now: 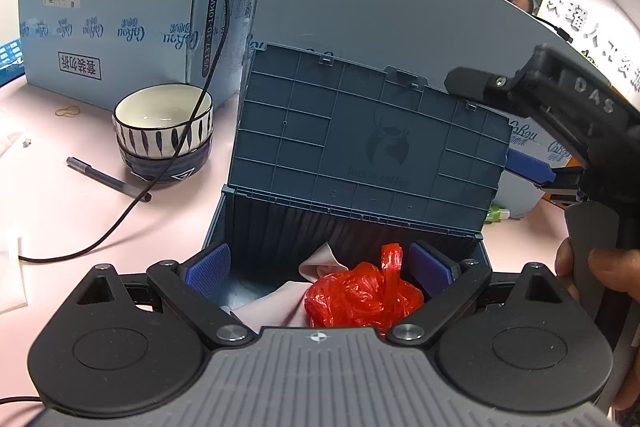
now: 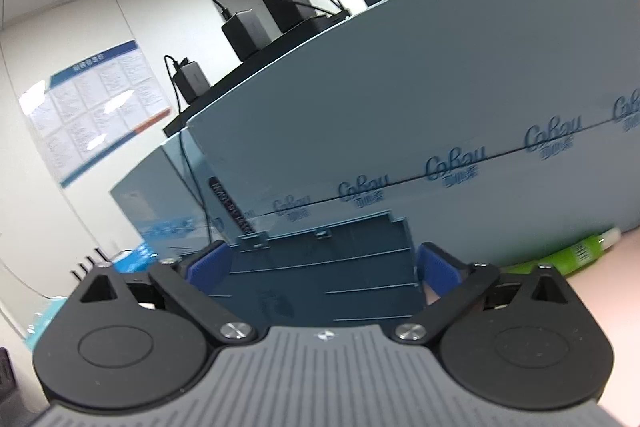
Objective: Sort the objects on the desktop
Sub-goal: 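Push the teal box lid closed with the right tool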
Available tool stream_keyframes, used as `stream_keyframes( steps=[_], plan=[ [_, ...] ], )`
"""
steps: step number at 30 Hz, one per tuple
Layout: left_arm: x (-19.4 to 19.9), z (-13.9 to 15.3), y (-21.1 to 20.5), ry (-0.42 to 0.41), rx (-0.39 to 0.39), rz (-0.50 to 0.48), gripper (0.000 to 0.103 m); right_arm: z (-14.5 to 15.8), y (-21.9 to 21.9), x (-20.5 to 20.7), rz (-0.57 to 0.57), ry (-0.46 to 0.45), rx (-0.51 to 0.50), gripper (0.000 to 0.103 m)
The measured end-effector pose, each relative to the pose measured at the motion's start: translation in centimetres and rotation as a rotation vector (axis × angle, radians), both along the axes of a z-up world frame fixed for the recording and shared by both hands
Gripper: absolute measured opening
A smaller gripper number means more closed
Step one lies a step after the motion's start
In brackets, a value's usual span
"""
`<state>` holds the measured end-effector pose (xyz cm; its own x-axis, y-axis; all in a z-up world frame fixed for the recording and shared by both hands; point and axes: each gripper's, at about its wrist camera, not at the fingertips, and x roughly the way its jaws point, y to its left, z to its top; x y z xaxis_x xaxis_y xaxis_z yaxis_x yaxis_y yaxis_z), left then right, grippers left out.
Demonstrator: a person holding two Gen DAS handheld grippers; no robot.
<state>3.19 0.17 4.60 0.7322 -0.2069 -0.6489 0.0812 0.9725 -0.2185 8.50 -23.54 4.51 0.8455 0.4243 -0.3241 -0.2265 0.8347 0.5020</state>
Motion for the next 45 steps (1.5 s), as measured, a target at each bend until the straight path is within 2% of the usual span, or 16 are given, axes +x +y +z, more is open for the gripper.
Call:
stream_keyframes(
  steps=[8,22,33,45],
  plan=[
    [-0.4,0.0,-0.4,0.009,0.018,0.007,0.096,0.3,0.0,-1.7,0.022,0.012,0.016,0.103],
    [-3.1,0.1,0.3,0.014,0.06,0.04,0.096,-1.2,1.7,-6.9,-0.039,0.015,-0.056,0.103],
    [-4.3,-0.1,0.6,0.01,0.089,0.043,0.096,-2.0,3.1,-9.0,-0.065,0.006,-0.138,0.103],
    [-5.0,-0.6,0.3,0.019,0.126,0.023,0.096,-2.4,3.3,-10.6,-0.101,0.012,-0.144,0.103]
  ],
)
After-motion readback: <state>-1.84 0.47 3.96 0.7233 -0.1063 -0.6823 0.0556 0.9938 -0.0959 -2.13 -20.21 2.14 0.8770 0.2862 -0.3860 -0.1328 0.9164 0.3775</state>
